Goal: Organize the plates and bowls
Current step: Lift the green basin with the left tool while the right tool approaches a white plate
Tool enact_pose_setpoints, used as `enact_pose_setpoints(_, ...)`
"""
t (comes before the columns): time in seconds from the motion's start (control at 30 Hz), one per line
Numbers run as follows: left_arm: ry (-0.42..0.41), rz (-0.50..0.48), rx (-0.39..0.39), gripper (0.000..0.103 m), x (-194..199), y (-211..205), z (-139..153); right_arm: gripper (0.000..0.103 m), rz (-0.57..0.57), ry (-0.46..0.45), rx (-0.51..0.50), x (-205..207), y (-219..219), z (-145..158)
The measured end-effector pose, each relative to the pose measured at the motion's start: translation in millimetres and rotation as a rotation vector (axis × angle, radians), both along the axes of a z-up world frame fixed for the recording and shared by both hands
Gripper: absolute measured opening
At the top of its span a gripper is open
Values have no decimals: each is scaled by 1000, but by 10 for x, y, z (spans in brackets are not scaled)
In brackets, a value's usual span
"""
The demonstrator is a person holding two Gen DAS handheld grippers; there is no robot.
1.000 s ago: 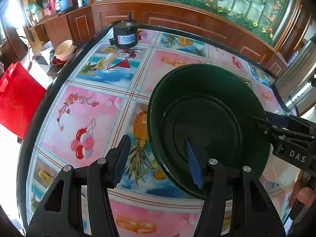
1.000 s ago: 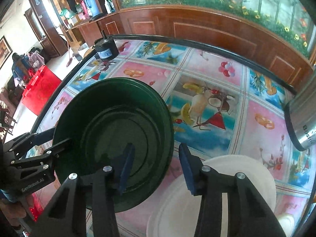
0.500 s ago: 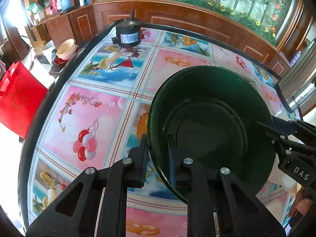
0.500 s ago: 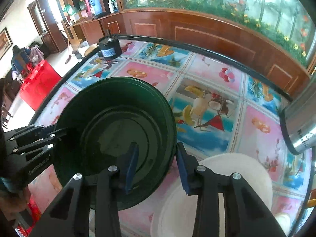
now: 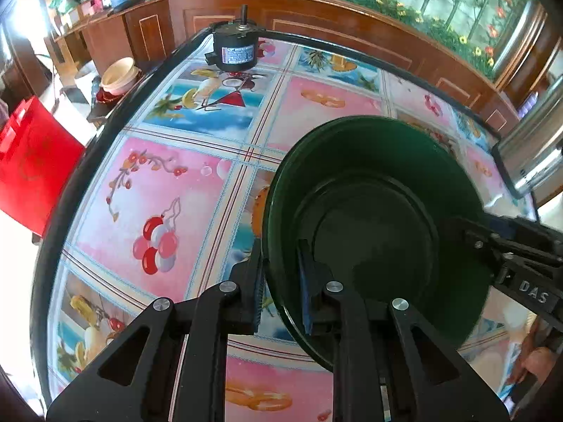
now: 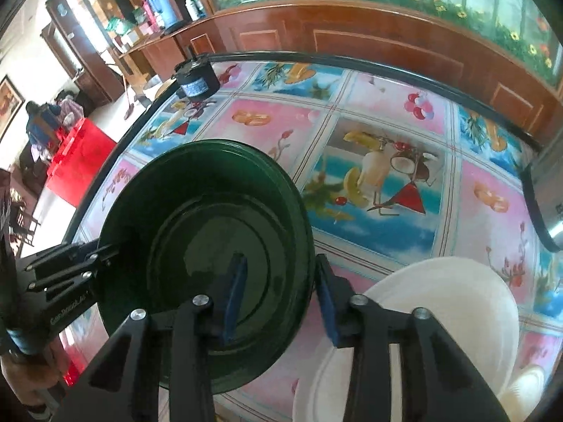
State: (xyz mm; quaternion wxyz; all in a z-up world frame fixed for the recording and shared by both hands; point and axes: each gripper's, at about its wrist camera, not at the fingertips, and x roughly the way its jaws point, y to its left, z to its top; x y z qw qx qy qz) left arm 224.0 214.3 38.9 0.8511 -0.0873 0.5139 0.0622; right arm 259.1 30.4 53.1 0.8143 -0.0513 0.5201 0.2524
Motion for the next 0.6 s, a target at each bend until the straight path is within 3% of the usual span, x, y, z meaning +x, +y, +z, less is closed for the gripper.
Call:
enact_pose_setpoints(0.13,-3,-10,-16,15,-31,4,23,32,11,-23,-50,-57,14,-28)
enact_pose_setpoints(0.3,-15,12,-29,14,-170,96,119,32,14,-36,-26,-239,13,104)
enact_pose_setpoints(0.6,-23,22,-59,14,-689,255,417,40,36,-72,-33,-714,202,401)
